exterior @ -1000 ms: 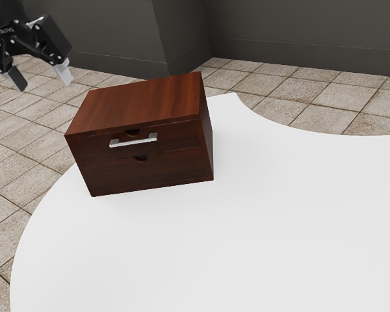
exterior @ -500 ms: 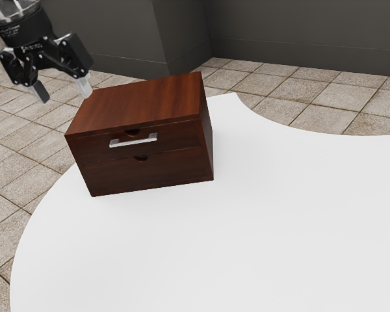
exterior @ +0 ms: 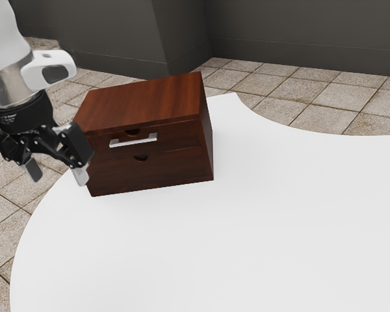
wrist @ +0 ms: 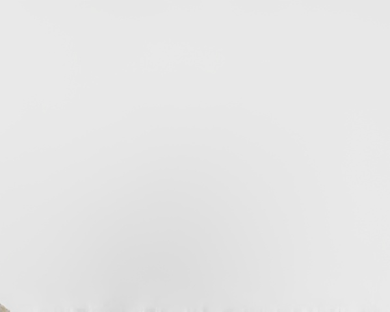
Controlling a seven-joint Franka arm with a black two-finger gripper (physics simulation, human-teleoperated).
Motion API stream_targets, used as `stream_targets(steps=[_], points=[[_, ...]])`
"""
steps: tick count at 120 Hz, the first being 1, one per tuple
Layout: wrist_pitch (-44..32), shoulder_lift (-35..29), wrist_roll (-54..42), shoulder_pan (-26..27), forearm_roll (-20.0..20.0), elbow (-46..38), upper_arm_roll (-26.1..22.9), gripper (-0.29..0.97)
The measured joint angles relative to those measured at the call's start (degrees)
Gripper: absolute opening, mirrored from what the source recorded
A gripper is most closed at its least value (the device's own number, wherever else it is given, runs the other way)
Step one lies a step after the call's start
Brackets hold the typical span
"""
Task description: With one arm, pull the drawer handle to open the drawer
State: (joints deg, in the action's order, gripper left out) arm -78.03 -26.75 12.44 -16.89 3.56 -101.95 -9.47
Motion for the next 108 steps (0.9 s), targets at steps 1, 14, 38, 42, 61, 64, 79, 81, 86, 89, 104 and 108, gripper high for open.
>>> stream_targets(steps=[1, 14, 38, 42, 61, 64, 79, 81, 86, 89, 104, 108], points=[[-0.03, -0.48, 0.04, 0.09, 0.00, -0.43, 0.02, 0.68], [-0.35, -8.03, 0.82, 4.18, 0.01, -6.71, 1.09, 0.68], [-1.65, -16.94, 2.43, 15.83, -0.84, -13.52, 6.47, 0.68], [-2.31, -17.35, 2.21, 16.57, -1.39, -14.57, 6.68, 0.68], [-7.71, -17.61, -3.07, 17.33, -4.01, -17.42, 6.76, 0.68], [-8.91, -17.50, -4.51, 17.28, -4.23, -17.87, 6.79, 0.68], [-14.56, -15.23, -13.08, 16.71, -4.81, -18.68, 6.83, 0.68], [-15.39, -14.75, -14.34, 16.67, -4.85, -18.73, 6.83, 0.68], [-17.57, -13.61, -17.69, 16.58, -4.93, -18.79, 6.83, 0.68], [-18.86, -13.07, -19.79, 16.57, -4.97, -18.82, 6.83, 0.68], [-24.83, -10.63, -30.96, 16.56, -5.02, -18.85, 5.85, 0.68], [-26.15, -9.64, -33.86, 16.40, -5.03, -19.40, 5.73, 0.68]])
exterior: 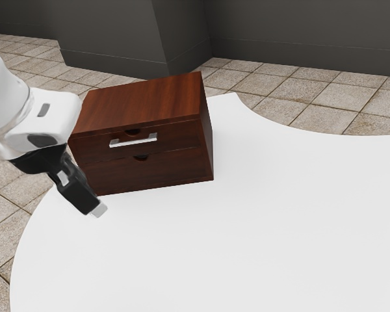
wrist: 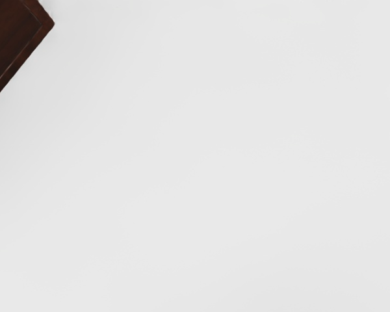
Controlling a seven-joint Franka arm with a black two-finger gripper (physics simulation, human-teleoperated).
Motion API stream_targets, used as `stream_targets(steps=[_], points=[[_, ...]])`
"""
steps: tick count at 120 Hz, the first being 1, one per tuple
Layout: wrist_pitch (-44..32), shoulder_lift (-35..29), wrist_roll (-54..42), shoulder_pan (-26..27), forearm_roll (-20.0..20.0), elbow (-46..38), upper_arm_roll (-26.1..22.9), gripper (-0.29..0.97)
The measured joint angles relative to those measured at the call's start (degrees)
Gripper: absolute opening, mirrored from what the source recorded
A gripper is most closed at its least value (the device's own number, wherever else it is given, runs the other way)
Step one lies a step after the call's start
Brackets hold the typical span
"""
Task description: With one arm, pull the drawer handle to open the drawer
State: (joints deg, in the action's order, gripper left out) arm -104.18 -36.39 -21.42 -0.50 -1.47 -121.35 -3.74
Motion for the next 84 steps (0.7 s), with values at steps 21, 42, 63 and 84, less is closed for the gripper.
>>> stream_targets(steps=[21, 42, 63, 84], points=[[-7.16, 2.16, -14.54, -2.83, 0.16, -5.02, 0.28, 0.68], [-13.14, 5.22, -26.92, -6.16, -0.17, -5.90, 0.08, 0.68], [-18.56, 9.89, -36.61, -12.59, -0.18, -5.52, -3.21, 0.68], [-21.51, 13.57, -43.09, -25.65, 0.88, -1.76, -14.07, 0.68]])
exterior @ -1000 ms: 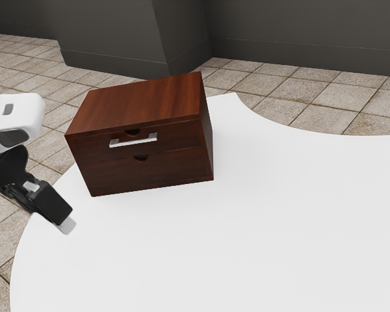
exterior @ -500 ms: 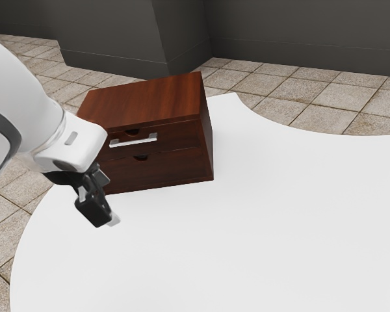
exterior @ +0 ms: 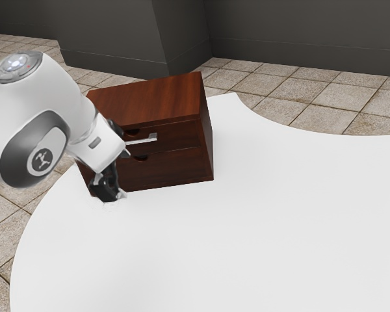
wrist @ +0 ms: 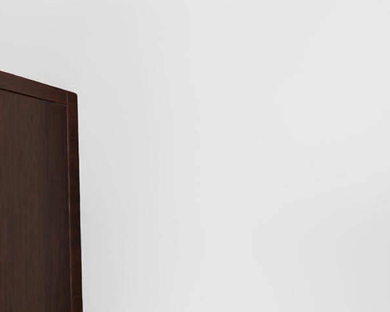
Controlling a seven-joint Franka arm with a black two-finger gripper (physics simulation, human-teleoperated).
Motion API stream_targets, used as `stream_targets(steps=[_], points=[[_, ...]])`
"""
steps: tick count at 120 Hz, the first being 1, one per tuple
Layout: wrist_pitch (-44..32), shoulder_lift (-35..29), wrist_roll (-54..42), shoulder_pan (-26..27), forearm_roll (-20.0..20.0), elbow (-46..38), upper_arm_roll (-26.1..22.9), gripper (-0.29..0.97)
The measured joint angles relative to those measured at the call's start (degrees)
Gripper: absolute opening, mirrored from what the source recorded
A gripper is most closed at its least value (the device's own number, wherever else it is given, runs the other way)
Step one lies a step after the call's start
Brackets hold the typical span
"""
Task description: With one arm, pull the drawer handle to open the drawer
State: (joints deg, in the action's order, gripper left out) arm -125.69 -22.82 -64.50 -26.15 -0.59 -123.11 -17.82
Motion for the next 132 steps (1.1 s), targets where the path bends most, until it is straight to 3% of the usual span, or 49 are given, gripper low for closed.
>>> stream_targets(steps=[26, 52, 132], points=[[-1.36, 3.92, -3.70, -4.36, 0.54, 2.25, -1.44, 0.68], [-1.50, 12.09, -5.08, -6.08, 0.38, 8.60, -1.40, 0.68], [-3.09, 15.65, -6.69, -8.49, -0.38, 11.21, -0.79, 0.68]])
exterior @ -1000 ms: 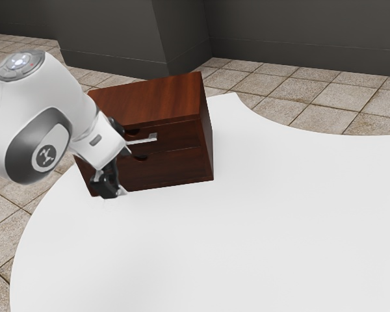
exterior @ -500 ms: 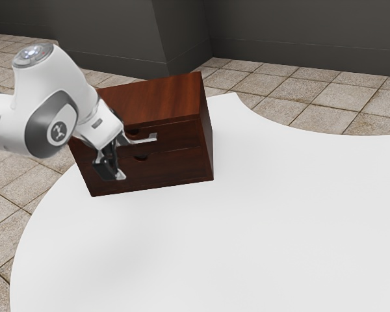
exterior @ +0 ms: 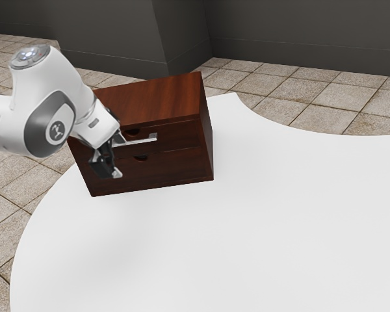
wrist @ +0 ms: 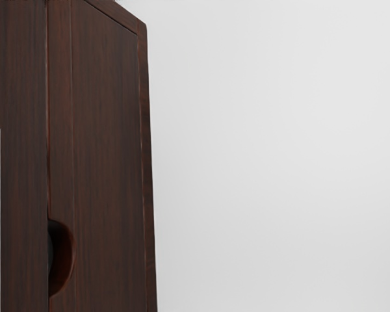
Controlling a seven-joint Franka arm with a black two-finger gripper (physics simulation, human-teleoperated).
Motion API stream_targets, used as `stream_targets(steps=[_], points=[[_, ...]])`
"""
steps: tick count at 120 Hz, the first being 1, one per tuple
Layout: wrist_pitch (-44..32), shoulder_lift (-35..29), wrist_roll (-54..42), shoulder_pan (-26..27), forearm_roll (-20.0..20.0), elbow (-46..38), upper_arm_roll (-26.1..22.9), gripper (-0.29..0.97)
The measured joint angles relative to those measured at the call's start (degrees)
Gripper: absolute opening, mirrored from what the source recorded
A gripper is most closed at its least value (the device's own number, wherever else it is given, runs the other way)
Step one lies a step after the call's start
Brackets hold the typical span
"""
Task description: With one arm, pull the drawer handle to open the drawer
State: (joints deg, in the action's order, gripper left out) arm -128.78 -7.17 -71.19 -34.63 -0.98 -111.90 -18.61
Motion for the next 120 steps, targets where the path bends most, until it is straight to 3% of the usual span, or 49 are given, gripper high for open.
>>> stream_targets(steps=[22, 53, 120], points=[[-0.47, 4.50, 0.29, 0.14, -0.31, 3.53, -0.20, 0.68], [-3.10, 5.42, 2.48, 0.40, -5.08, 3.77, -0.47, 0.68], [-7.57, 8.64, 6.64, 2.32, -5.98, 3.44, 0.33, 0.68]])
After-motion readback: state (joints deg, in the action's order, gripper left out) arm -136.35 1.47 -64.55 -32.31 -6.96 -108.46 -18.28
